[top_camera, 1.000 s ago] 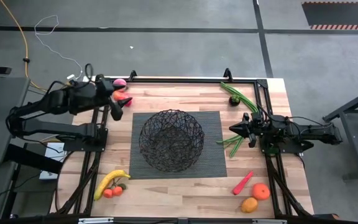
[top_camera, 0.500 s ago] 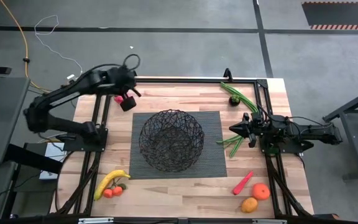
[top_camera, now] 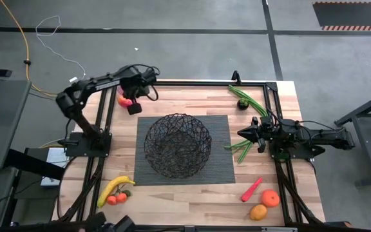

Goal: Build produce basket
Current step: Put the orange mango into the black mesh basket

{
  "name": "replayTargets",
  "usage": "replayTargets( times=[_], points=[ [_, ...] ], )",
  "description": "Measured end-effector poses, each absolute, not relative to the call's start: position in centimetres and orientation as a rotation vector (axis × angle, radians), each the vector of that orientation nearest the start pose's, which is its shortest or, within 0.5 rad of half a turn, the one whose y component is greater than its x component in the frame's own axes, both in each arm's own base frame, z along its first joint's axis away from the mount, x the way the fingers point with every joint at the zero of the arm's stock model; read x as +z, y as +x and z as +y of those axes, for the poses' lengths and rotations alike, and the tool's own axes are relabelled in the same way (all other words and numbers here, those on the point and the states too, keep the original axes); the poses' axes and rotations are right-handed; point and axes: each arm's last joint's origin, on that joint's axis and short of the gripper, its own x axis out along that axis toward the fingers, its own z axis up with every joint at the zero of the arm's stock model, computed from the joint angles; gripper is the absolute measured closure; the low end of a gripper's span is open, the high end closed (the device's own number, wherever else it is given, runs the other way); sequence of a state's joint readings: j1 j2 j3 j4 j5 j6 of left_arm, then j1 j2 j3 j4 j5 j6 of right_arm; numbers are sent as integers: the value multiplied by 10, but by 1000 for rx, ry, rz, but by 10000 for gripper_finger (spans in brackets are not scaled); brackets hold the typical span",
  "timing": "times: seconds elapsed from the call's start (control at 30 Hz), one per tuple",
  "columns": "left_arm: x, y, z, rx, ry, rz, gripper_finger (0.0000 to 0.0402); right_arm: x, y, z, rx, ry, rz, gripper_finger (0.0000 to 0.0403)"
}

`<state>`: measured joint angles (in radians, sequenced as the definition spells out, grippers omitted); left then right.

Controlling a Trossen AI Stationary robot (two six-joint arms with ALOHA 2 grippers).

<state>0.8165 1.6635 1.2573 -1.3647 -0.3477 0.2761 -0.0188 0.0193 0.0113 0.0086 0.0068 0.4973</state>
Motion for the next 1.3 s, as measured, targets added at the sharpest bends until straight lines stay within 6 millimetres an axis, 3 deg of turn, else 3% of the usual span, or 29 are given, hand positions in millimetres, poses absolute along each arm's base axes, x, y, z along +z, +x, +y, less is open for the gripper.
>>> replayTargets(
  times=[0.3,0.63,0.83,1.0,1.3],
  points=[
    [205,191,221,619,-190,1949,25,167,98,-2,-25,497,-7,402],
    [204,190,223,668,-241,1928,25,167,98,-2,-25,497,-7,402],
    [204,185,226,700,-435,1841,25,167,98,-2,-25,497,-7,402],
    [209,172,216,773,-495,1716,25,167,98,-2,-25,497,-7,402],
    [226,141,184,813,-369,1511,25,167,98,-2,-25,497,-7,402]
  ],
)
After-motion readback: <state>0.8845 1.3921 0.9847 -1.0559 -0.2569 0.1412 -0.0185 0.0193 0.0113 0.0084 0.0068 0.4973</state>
